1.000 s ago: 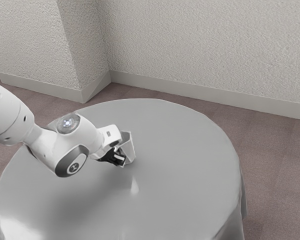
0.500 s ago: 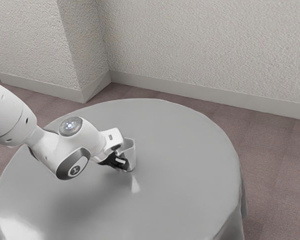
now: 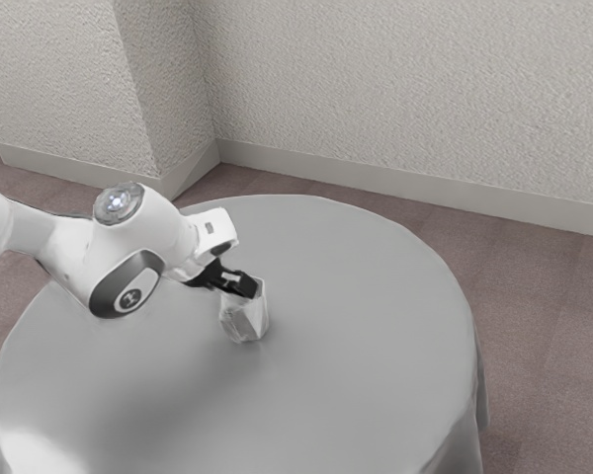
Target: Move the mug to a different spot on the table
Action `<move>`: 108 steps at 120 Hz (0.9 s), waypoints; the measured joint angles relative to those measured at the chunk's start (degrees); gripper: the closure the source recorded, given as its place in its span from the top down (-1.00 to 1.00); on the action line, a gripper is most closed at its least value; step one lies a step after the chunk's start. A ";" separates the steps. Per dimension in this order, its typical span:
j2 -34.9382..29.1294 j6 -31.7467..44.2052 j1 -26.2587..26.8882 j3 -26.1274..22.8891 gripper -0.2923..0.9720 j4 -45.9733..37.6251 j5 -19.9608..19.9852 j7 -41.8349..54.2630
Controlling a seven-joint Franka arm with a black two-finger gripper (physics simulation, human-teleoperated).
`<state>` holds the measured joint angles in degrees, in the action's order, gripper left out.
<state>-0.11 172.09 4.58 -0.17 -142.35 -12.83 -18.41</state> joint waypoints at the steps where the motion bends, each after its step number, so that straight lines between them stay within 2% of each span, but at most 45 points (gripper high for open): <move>1: -0.89 -0.68 0.01 -0.21 0.39 0.01 0.01 -0.02; 17: -10.62 -11.66 0.10 -1.29 0.43 0.96 0.38 -0.21; 26: -12.58 -19.04 -1.48 -1.40 0.45 4.72 2.20 -0.07; 36: -12.74 -28.51 -2.51 -1.38 0.46 13.02 5.05 0.86; 54: -8.67 -45.11 -6.74 -0.86 0.48 30.19 9.79 4.28; 66: -2.23 -56.76 -7.13 0.15 0.49 46.05 11.06 7.45; 76: 1.43 -64.95 -7.67 0.68 0.50 55.01 11.44 10.07; 90: 2.54 -72.92 -11.10 -1.20 0.50 59.92 11.85 13.51; 108: 1.89 -78.60 -12.45 -1.51 0.50 61.06 12.05 17.03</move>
<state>1.78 93.50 -7.87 -1.68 -81.28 -0.77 -1.38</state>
